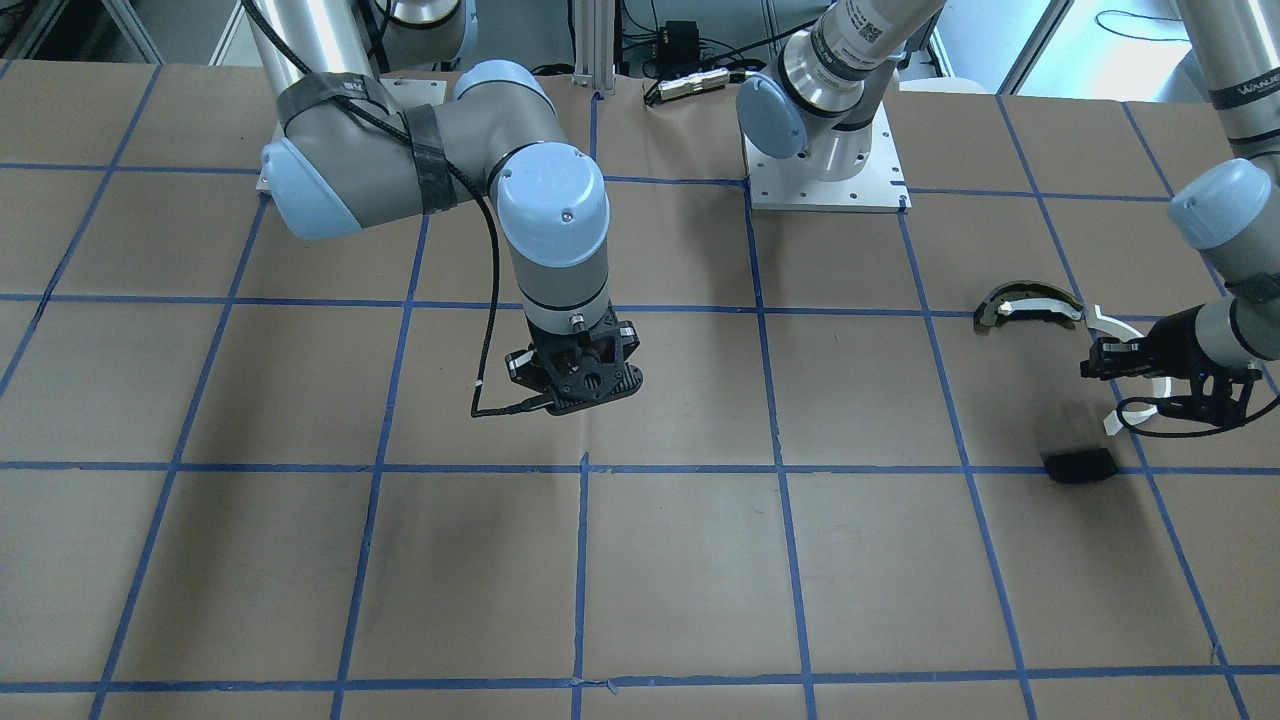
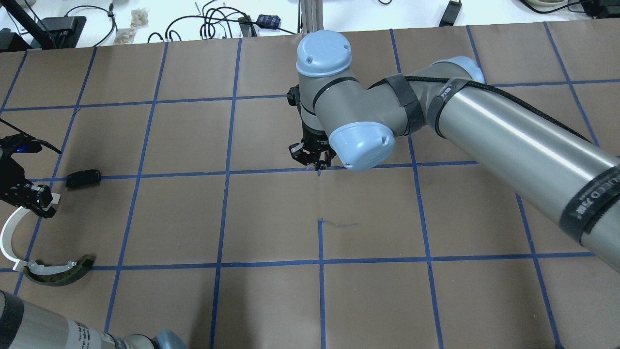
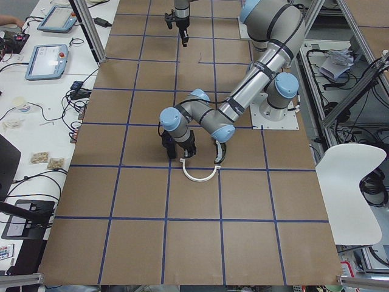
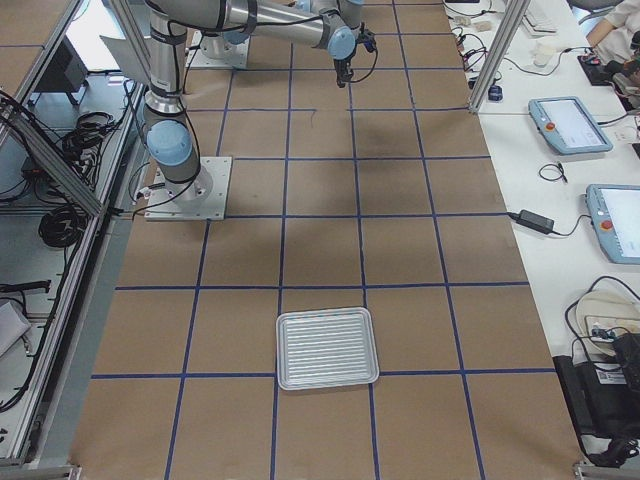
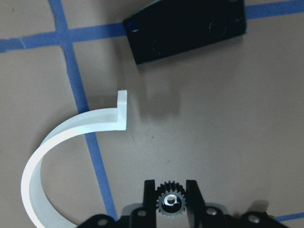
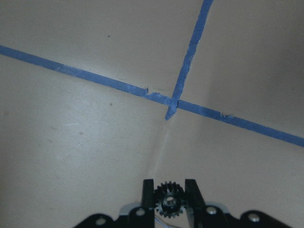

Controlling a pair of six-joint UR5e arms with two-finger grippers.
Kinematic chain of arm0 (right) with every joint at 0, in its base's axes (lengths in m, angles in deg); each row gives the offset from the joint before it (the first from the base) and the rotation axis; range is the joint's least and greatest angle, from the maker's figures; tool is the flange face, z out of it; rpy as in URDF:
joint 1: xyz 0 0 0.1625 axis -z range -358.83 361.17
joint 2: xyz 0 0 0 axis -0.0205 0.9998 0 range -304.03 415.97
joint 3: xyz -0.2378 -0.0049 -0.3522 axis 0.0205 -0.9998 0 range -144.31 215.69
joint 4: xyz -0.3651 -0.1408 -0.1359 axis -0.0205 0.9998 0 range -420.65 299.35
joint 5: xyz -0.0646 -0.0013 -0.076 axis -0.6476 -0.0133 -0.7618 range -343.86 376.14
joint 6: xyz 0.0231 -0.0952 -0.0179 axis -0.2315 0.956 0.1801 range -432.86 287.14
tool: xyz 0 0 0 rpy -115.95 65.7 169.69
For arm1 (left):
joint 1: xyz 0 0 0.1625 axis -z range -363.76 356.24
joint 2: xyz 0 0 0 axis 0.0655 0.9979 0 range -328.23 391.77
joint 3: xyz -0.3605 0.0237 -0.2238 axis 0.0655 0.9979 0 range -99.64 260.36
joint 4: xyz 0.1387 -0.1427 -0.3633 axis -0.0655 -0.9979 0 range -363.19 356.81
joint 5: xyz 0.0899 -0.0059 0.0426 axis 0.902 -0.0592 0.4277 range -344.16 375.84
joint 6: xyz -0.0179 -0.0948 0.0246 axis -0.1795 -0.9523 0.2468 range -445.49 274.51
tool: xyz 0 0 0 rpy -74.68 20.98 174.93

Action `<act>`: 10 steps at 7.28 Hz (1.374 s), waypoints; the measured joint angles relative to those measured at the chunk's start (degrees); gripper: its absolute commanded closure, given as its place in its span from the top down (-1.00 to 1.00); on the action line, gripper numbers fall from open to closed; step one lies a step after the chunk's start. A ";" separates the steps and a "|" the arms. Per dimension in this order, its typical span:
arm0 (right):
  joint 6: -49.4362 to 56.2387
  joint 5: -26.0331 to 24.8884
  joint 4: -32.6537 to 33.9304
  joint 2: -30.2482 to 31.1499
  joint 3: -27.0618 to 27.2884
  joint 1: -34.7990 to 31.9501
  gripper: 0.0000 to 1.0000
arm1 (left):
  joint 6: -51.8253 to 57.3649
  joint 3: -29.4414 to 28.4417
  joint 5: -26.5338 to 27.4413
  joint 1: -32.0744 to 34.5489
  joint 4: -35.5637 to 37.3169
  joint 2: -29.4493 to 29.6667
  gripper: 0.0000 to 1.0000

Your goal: Place bearing gear from tray to pile

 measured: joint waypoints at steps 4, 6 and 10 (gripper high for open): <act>6.36 -0.38 -0.30 1.51 -2.49 2.66 1.00 | -1.04 0.27 -0.44 0.29 3.37 2.93 0.34; 7.72 -0.78 -7.27 5.66 -7.41 7.99 1.00 | -1.04 0.16 -0.63 0.54 4.83 3.96 1.00; 8.88 -0.83 -24.25 12.28 -13.86 19.49 1.00 | -5.37 -1.05 -0.98 9.32 2.52 0.15 1.00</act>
